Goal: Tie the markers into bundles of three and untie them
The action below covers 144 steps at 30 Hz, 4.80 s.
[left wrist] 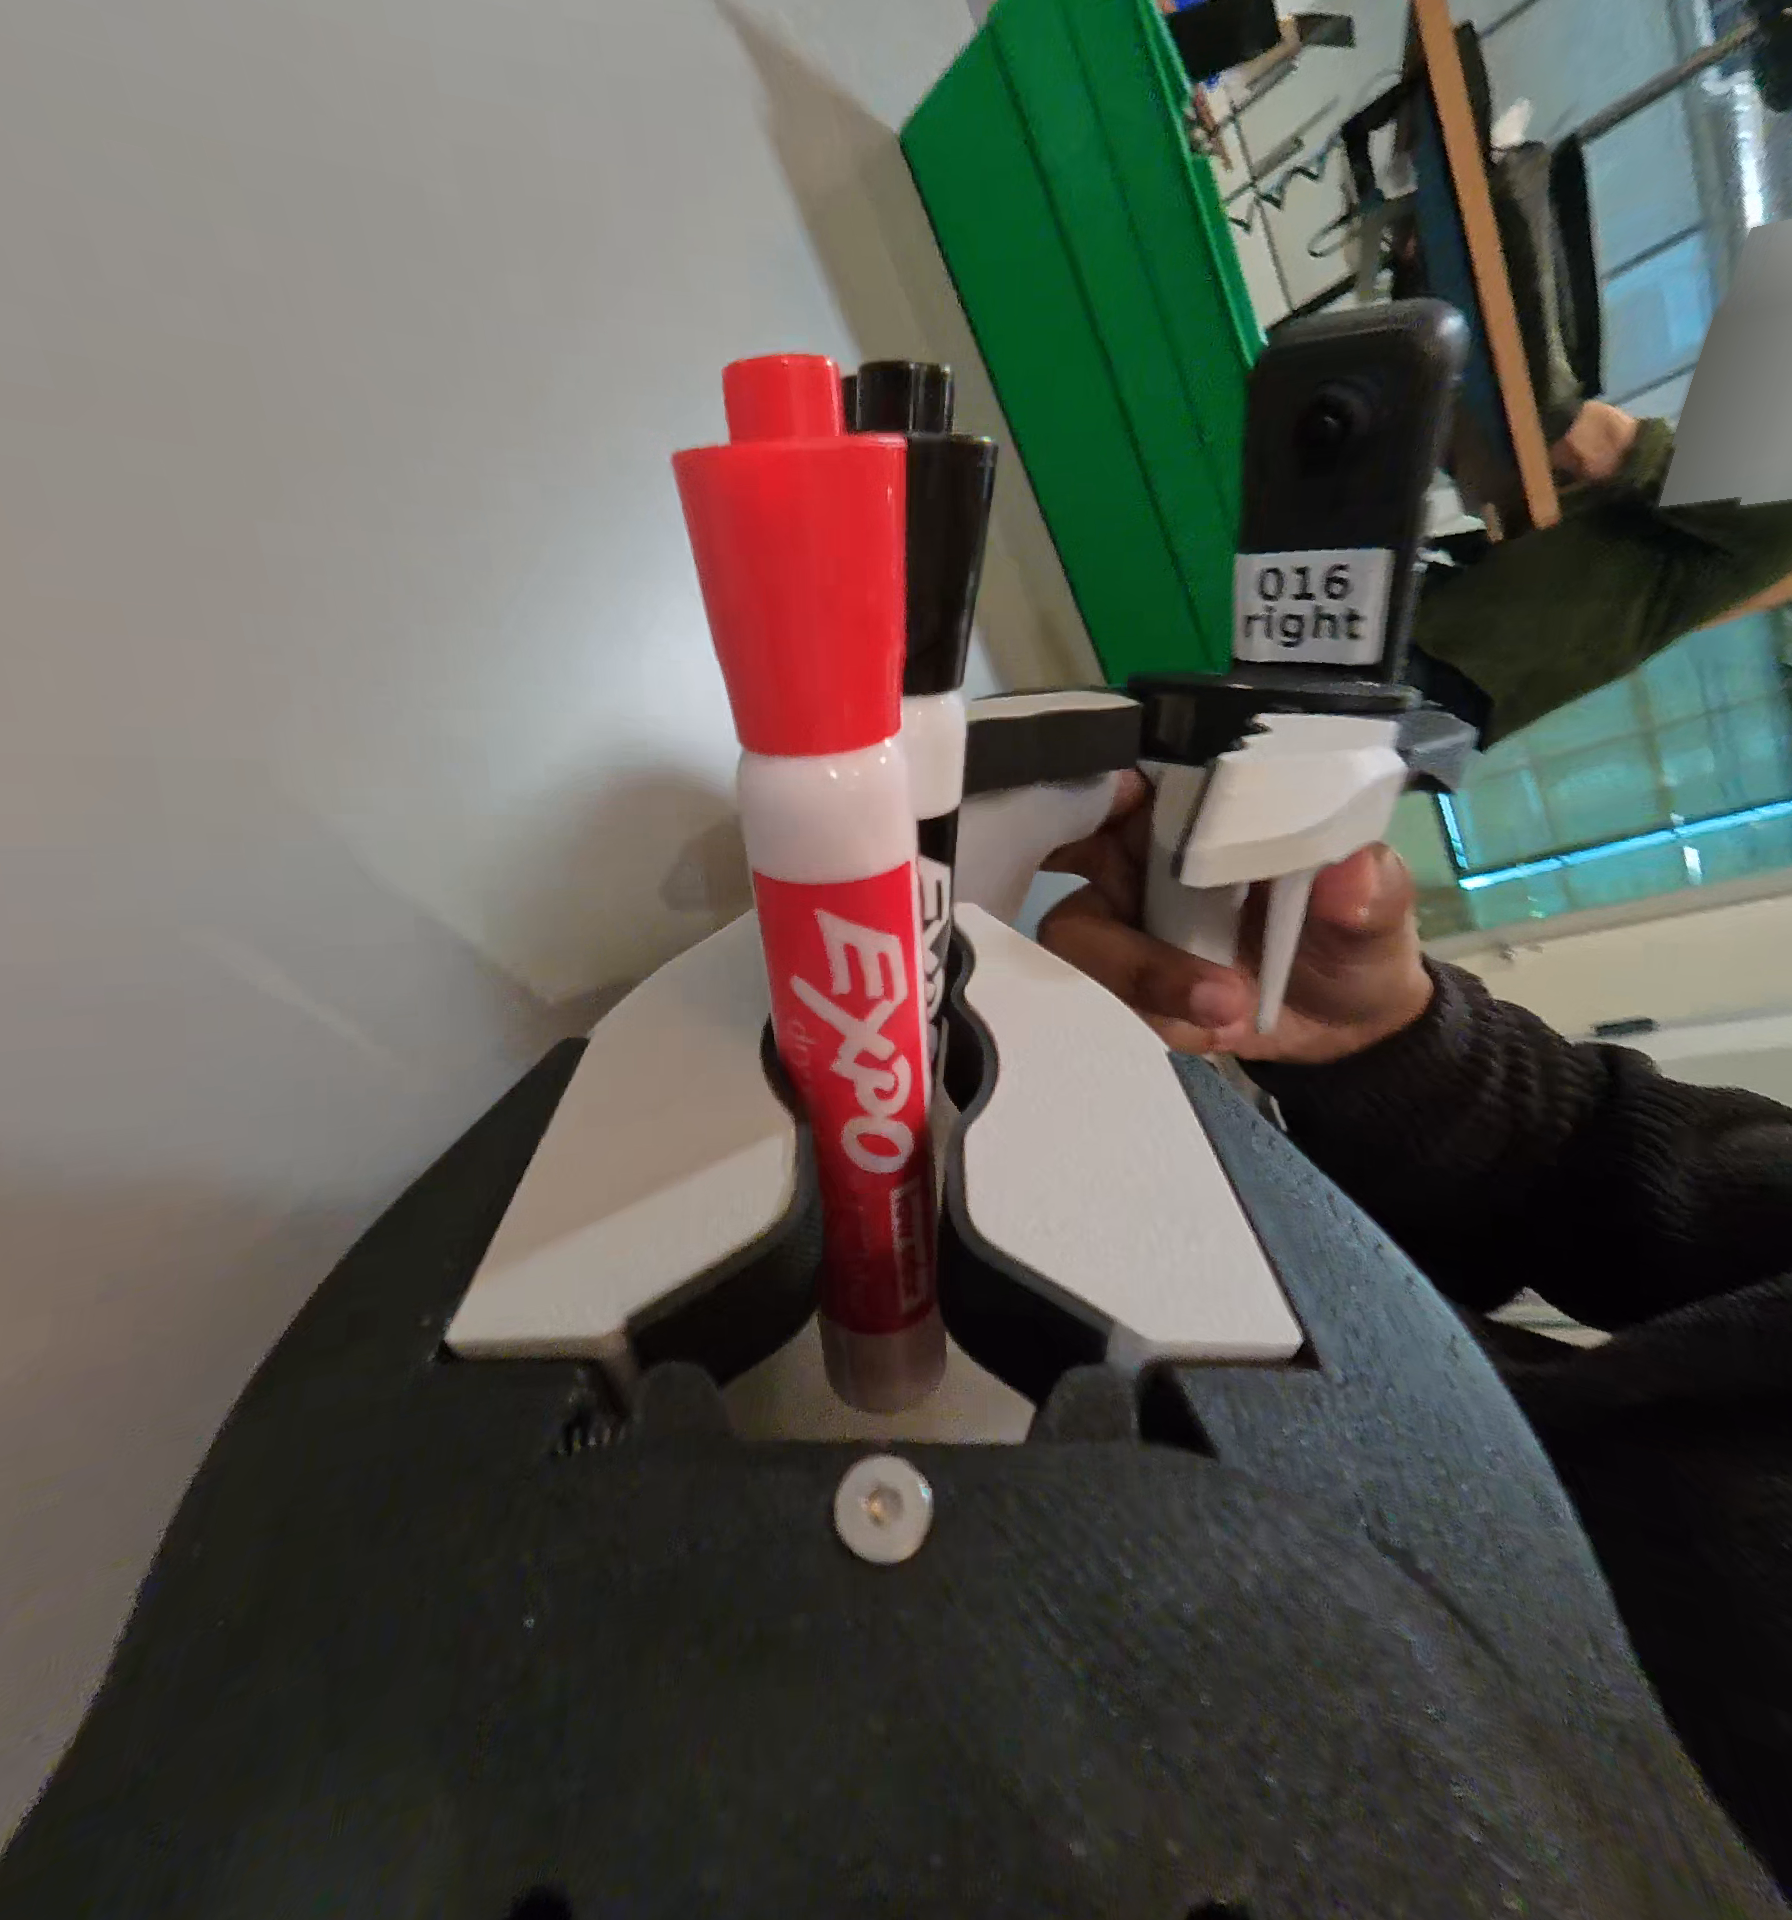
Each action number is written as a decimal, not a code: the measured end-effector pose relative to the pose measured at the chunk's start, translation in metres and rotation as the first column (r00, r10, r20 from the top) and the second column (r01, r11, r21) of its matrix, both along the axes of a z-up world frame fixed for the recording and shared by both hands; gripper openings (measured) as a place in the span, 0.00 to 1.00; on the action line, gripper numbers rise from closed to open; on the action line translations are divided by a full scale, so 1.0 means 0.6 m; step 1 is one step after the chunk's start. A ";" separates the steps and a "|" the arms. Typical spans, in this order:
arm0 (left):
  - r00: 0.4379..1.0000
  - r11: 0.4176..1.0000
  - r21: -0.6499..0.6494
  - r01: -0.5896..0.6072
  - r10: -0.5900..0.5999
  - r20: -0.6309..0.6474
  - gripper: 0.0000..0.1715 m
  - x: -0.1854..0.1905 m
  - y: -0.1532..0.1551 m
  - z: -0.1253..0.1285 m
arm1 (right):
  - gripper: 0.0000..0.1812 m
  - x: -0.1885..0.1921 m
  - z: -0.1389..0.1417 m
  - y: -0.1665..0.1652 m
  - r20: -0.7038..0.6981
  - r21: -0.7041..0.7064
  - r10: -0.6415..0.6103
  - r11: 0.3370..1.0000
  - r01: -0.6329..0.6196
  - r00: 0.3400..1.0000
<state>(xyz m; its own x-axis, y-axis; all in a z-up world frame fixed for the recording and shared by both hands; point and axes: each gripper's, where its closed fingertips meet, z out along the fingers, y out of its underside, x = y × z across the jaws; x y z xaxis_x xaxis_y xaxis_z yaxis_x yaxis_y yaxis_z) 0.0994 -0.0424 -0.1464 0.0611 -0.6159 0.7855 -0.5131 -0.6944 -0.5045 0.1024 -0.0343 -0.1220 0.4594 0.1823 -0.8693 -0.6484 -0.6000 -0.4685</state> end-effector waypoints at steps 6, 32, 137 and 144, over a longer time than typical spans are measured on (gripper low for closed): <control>0.998 0.998 0.057 0.022 -0.019 -0.056 0.12 -0.003 -0.016 -0.014 | 0.38 -0.015 -0.003 0.014 0.182 0.000 -0.026 1.000 0.026 0.983; 0.990 0.983 0.143 0.114 -0.100 -0.104 0.14 -0.009 -0.050 -0.020 | 0.12 -0.039 -0.006 0.021 0.005 -0.072 0.038 0.997 -0.037 0.999; 0.917 0.756 -0.521 0.396 -0.355 0.183 0.12 -0.029 -0.118 0.058 | 0.11 -0.026 0.040 0.001 -0.272 0.112 0.158 0.985 -0.132 0.949; 0.915 0.756 -0.517 0.402 -0.358 0.187 0.12 -0.031 -0.118 0.060 | 0.11 -0.014 0.042 0.003 -0.279 0.113 0.120 0.989 -0.092 0.953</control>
